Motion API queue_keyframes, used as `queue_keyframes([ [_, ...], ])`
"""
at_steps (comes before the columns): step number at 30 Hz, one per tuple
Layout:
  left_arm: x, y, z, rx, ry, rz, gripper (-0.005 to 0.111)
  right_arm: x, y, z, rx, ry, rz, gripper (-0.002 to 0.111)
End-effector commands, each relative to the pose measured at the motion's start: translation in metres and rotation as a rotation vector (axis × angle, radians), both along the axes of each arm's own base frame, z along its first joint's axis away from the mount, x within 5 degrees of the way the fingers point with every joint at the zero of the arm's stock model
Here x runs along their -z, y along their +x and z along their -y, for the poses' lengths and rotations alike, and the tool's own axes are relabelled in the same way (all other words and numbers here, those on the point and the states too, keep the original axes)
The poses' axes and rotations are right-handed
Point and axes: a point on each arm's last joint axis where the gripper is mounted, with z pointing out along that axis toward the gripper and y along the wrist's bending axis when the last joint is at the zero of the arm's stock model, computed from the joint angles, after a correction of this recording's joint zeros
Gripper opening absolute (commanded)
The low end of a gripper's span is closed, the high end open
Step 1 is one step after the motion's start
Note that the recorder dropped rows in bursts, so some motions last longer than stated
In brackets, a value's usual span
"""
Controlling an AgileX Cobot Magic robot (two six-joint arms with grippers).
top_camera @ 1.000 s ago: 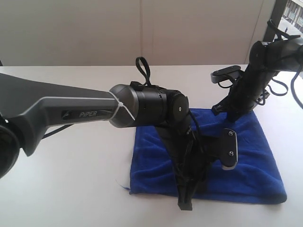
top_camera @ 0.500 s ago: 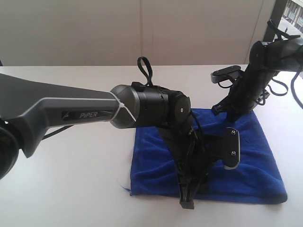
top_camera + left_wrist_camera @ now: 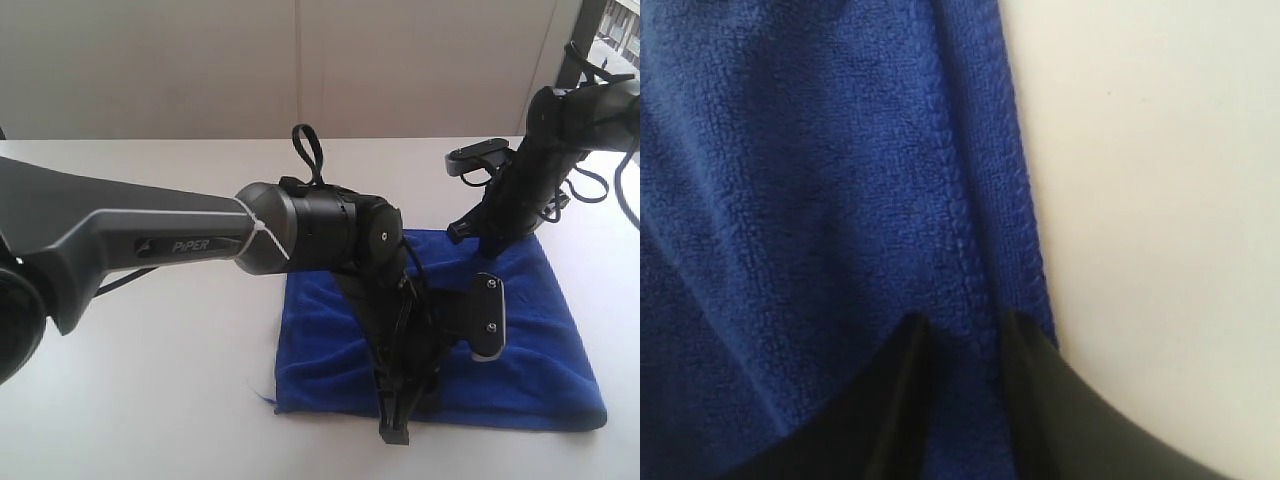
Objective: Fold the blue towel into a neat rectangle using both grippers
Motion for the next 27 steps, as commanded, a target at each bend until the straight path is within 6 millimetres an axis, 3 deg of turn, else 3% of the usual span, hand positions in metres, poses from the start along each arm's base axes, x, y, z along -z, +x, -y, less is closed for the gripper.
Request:
queue_keyframes([
  [1, 0.003, -0.004, 0.001, -0.001, 0.011, -0.024, 0.032, 0.015, 0.001, 0.002, 0.016, 0.011, -0.011, 0.0],
  [12, 0.003, -0.004, 0.001, -0.001, 0.011, -0.024, 0.006, 0.015, 0.001, 0.002, 0.016, 0.011, -0.011, 0.0],
  [16, 0.004, -0.005, 0.0, 0.002, 0.017, -0.029, 0.007, 0.015, 0.001, 0.002, 0.016, 0.011, -0.011, 0.0],
  [23, 0.0, -0.009, -0.004, 0.026, 0.05, -0.067, 0.022, 0.015, 0.001, 0.002, 0.016, 0.011, -0.009, 0.0],
  [27, 0.001, -0.015, -0.008, 0.06, 0.098, -0.114, 0.024, 0.015, 0.001, 0.002, 0.016, 0.011, -0.009, 0.0],
])
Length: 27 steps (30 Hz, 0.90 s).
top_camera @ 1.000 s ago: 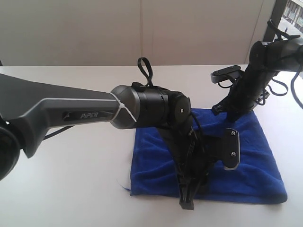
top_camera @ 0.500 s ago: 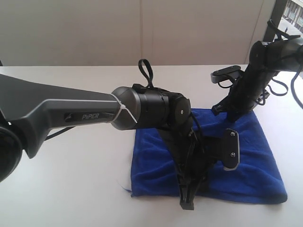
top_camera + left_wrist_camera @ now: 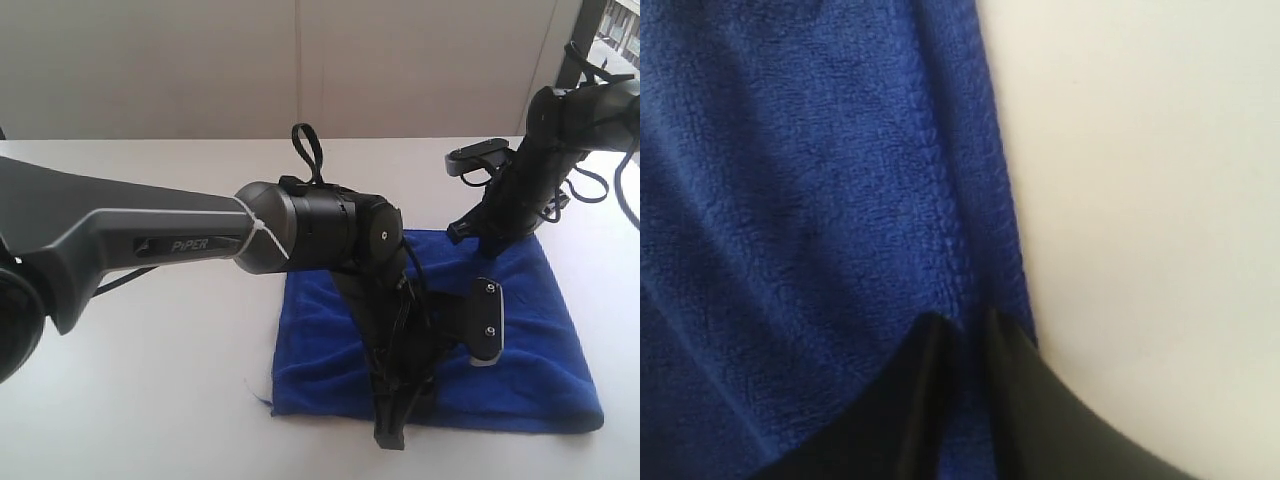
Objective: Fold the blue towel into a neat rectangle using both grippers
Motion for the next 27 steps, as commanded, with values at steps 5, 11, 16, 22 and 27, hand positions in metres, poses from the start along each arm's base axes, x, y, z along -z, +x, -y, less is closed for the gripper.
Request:
queue_keyframes([
  [5, 0.001, -0.015, -0.009, 0.082, 0.101, -0.114, 0.024, 0.015, 0.001, 0.002, 0.016, 0.011, -0.009, 0.0],
  [11, -0.002, -0.013, -0.007, 0.07, 0.075, -0.088, 0.024, 0.015, 0.001, 0.002, 0.016, 0.011, -0.009, 0.0],
  [16, -0.015, -0.008, -0.003, 0.039, 0.001, -0.016, 0.024, 0.015, 0.001, 0.002, 0.016, 0.011, -0.009, 0.0],
  [22, -0.047, -0.007, -0.004, 0.022, -0.084, 0.055, 0.024, 0.013, 0.004, 0.001, 0.022, 0.017, 0.013, 0.0],
  [27, -0.064, -0.004, -0.01, 0.016, -0.104, 0.089, 0.024, -0.004, 0.005, 0.001, 0.026, 0.017, 0.071, 0.0],
])
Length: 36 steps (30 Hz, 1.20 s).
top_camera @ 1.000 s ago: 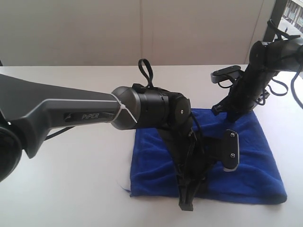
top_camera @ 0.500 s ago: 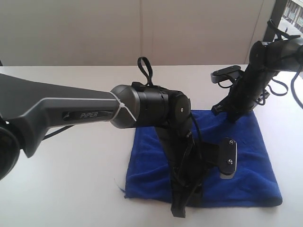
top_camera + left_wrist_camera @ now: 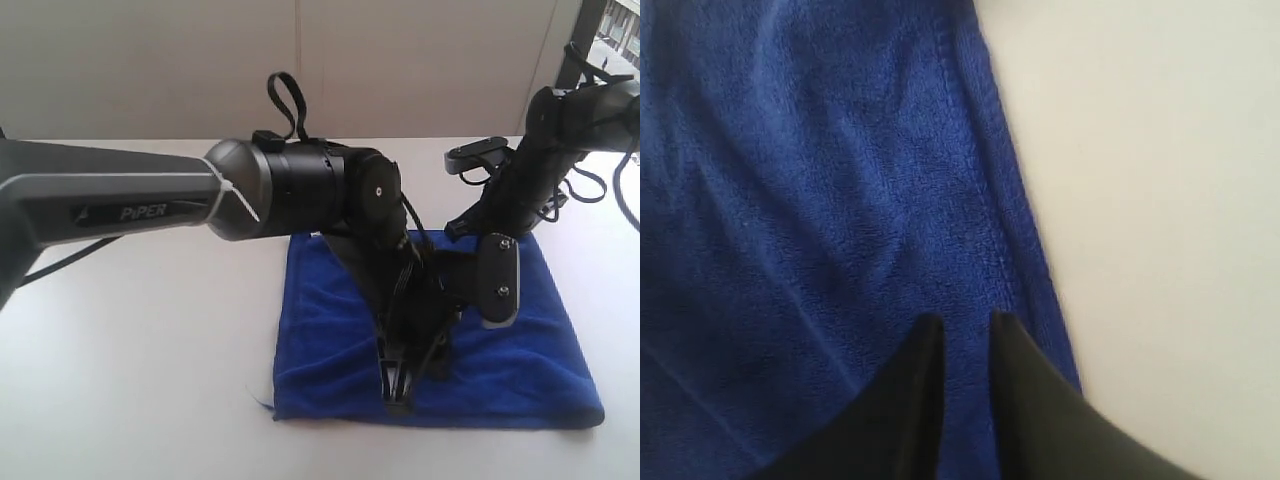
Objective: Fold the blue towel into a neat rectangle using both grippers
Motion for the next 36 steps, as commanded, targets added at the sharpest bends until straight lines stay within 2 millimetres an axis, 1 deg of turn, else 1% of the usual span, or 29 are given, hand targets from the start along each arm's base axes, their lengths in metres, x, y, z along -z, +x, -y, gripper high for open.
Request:
queue_keyframes([
  [1, -0.017, 0.007, -0.012, -0.021, -0.004, 0.031, 0.024, -0.014, 0.003, 0.002, 0.02, 0.008, 0.077, 0.0],
  [2, -0.018, 0.011, -0.014, -0.043, -0.003, 0.031, 0.024, -0.021, 0.003, 0.002, 0.02, 0.007, 0.093, 0.0],
  [3, -0.018, 0.024, -0.023, -0.095, -0.004, 0.026, 0.024, -0.035, 0.002, 0.002, 0.02, 0.006, 0.125, 0.0],
  [8, -0.019, 0.061, -0.05, -0.25, -0.028, 0.025, 0.024, -0.077, -0.004, 0.002, 0.02, -0.006, 0.226, 0.0],
  [12, -0.021, 0.095, -0.074, -0.379, -0.078, 0.07, 0.024, -0.102, -0.019, 0.001, 0.021, -0.003, 0.233, 0.0],
  [13, -0.023, 0.114, -0.088, -0.477, -0.13, 0.089, 0.024, -0.111, -0.03, -0.002, 0.02, 0.002, 0.243, 0.0],
  [14, -0.024, 0.123, -0.095, -0.523, -0.157, 0.093, 0.025, -0.115, -0.038, -0.003, 0.027, 0.004, 0.251, 0.0],
  [15, -0.022, 0.135, -0.106, -0.585, -0.186, 0.073, 0.028, -0.119, -0.055, -0.013, 0.033, 0.014, 0.276, 0.0],
  [16, -0.021, 0.14, -0.113, -0.616, -0.198, 0.054, 0.031, -0.119, -0.064, -0.018, 0.031, 0.019, 0.277, 0.0],
  [17, -0.015, 0.147, -0.123, -0.652, -0.196, 0.012, 0.036, -0.116, -0.085, -0.032, 0.028, 0.036, 0.252, 0.0],
  [18, -0.011, 0.151, -0.127, -0.669, -0.195, -0.008, 0.039, -0.114, -0.094, -0.038, 0.028, 0.044, 0.235, 0.0],
  [20, -0.007, 0.155, -0.131, -0.698, -0.209, -0.042, 0.044, -0.101, -0.113, -0.053, 0.018, 0.058, 0.183, 0.0],
  [21, -0.006, 0.156, -0.132, -0.699, -0.223, -0.055, 0.044, -0.088, -0.125, -0.062, 0.006, 0.062, 0.141, 0.0],
  [23, -0.002, 0.157, -0.129, -0.681, -0.255, -0.087, 0.044, -0.063, -0.142, -0.081, -0.027, 0.063, 0.088, 0.0],
  [26, 0.006, 0.159, -0.128, -0.682, -0.246, -0.116, 0.044, -0.047, -0.154, -0.09, -0.04, 0.06, 0.055, 0.0],
  [27, 0.008, 0.161, -0.129, -0.677, -0.243, -0.162, 0.044, -0.041, -0.159, -0.093, -0.051, 0.057, 0.038, 0.0],
  [28, 0.008, 0.165, -0.133, -0.683, -0.257, -0.229, 0.044, -0.037, -0.163, -0.095, -0.058, 0.053, 0.023, 0.0],
  [30, 0.007, 0.173, -0.143, -0.684, -0.294, -0.286, 0.044, -0.033, -0.168, -0.097, -0.07, 0.048, 0.012, 0.0],
  [32, 0.002, 0.179, -0.152, -0.67, -0.354, -0.346, 0.044, -0.03, -0.169, -0.096, -0.068, 0.048, 0.023, 0.0],
  [34, -0.005, 0.184, -0.16, -0.618, -0.408, -0.398, 0.044, -0.027, -0.171, -0.095, -0.066, 0.048, 0.034, 0.0],
  [36, -0.006, 0.188, -0.164, -0.591, -0.418, -0.391, 0.044, -0.022, -0.173, -0.095, -0.065, 0.046, 0.029, 0.0],
])
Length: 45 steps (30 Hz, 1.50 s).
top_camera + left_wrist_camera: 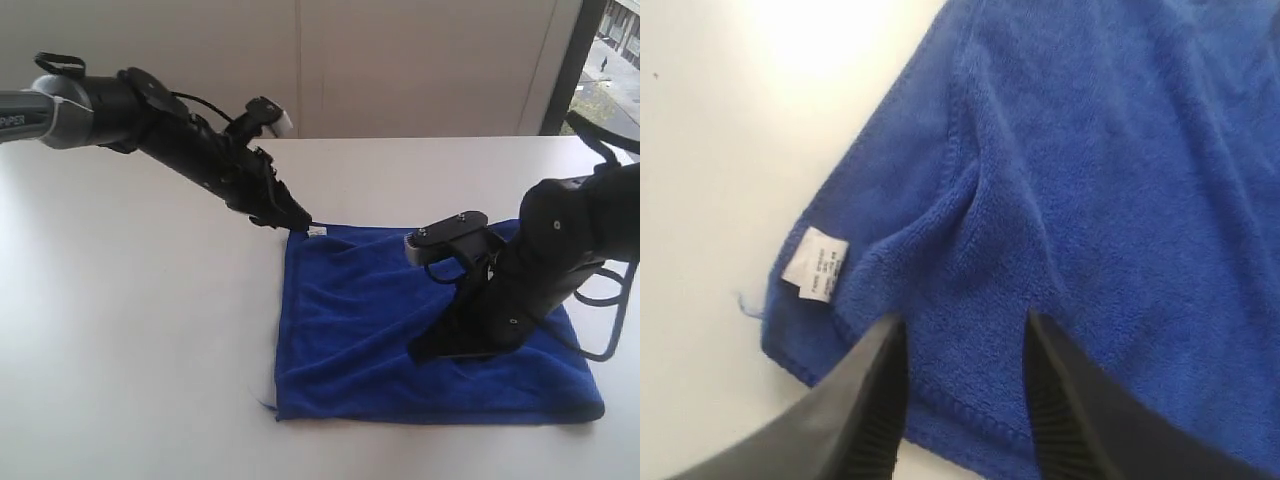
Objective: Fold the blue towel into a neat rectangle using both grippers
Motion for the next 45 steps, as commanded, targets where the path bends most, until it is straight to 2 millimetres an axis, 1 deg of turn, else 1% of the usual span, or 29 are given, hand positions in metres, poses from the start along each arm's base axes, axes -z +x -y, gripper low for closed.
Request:
queue_keyframes([
  [1, -0.011, 0.008, -0.01, 0.068, -0.085, -0.002, 0.044, 0.009, -0.003, 0.002, 0.006, -0.005, 0.01, 0.0],
  [4, -0.002, 0.008, -0.006, 0.086, -0.054, 0.026, 0.044, 0.021, -0.004, 0.002, -0.003, -0.018, -0.025, 0.0],
  [8, 0.011, 0.014, -0.001, 0.047, -0.036, 0.043, 0.044, 0.033, -0.003, 0.002, -0.003, -0.027, -0.06, 0.0],
  [13, 0.03, 0.017, 0.0, 0.051, -0.023, 0.026, 0.044, 0.037, -0.004, 0.001, -0.006, -0.033, -0.085, 0.0],
  [16, 0.039, 0.019, 0.0, 0.037, -0.013, 0.027, 0.044, 0.039, -0.007, -0.004, -0.027, -0.035, -0.09, 0.0],
  [20, 0.043, 0.022, -0.001, 0.027, -0.004, 0.055, 0.044, 0.045, -0.017, -0.014, -0.071, -0.046, -0.111, 0.0],
  [22, 0.043, 0.022, 0.003, 0.036, 0.003, 0.081, 0.044, 0.048, -0.021, -0.016, -0.079, -0.047, -0.112, 0.0],
  [28, 0.051, 0.023, 0.018, 0.012, 0.035, 0.168, 0.044, 0.05, -0.025, -0.016, -0.084, -0.052, -0.13, 0.0],
  [33, 0.051, 0.023, 0.026, 0.005, 0.042, 0.217, 0.044, 0.051, -0.028, -0.015, -0.086, -0.059, -0.159, 0.0],
  [39, 0.05, 0.027, 0.024, -0.024, 0.053, 0.254, 0.044, 0.058, -0.038, -0.012, -0.085, -0.068, -0.187, 0.0],
  [45, 0.051, 0.024, 0.025, 0.014, 0.05, 0.241, 0.044, 0.059, -0.038, -0.012, -0.082, -0.065, -0.173, 0.0],
])
